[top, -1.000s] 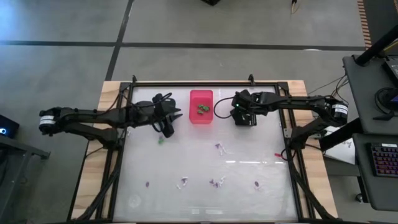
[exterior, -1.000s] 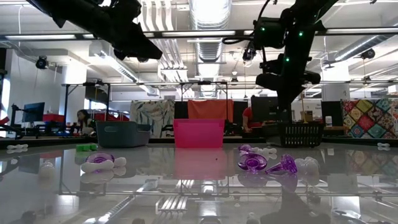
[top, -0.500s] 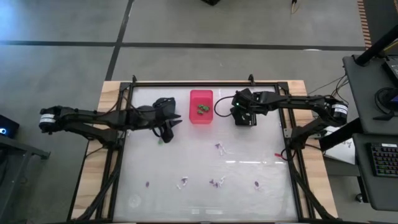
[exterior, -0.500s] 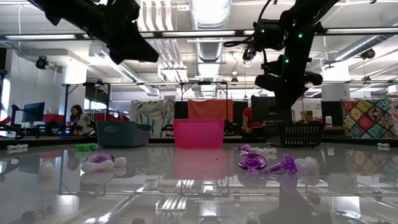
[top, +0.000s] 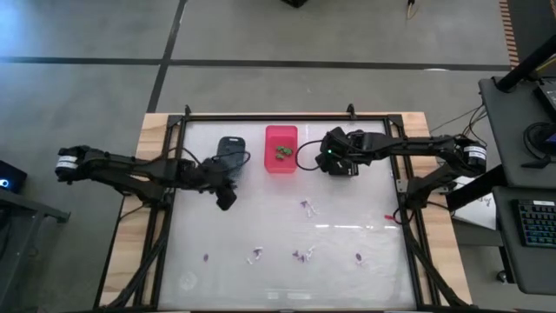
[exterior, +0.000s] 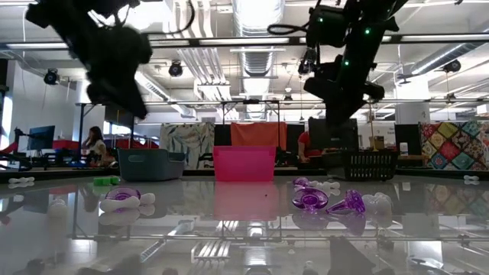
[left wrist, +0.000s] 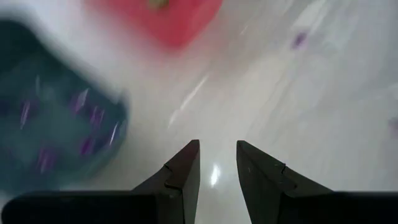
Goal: Sort Halloween decoration
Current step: Put the green skeleton toy into the pink bin
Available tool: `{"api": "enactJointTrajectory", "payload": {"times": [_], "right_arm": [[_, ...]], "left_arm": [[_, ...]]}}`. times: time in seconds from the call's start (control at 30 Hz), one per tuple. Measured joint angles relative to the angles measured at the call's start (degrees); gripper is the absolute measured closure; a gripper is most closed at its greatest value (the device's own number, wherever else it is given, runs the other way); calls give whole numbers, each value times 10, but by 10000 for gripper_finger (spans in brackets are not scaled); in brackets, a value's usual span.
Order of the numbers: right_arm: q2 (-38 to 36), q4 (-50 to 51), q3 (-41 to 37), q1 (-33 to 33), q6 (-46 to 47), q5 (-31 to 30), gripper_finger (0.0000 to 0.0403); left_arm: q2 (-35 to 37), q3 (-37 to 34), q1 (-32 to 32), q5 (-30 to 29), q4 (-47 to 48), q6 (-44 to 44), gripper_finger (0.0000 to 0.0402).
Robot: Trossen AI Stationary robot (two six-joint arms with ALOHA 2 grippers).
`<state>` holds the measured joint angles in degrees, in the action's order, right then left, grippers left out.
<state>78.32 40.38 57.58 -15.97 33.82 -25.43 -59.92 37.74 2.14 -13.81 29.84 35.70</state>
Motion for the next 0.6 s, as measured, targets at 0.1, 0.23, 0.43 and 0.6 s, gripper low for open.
{"api": "enactJointTrajectory", "payload": {"times": [0.1, 0.23, 0.43, 0.6], "right_arm": [[0, -23, 0, 11, -5, 0, 286], [0, -52, 0, 21, -12, -1, 284], [0, -61, 0, 24, -22, -1, 289], [0, -62, 0, 24, -24, 0, 286]], "left_arm": [[-4, 0, 9, 1, 79, 69, 314], [-28, 0, 15, 1, 129, 129, 314], [-79, 0, 32, 15, 124, 139, 314], [-117, 0, 41, 18, 124, 154, 314]]}}
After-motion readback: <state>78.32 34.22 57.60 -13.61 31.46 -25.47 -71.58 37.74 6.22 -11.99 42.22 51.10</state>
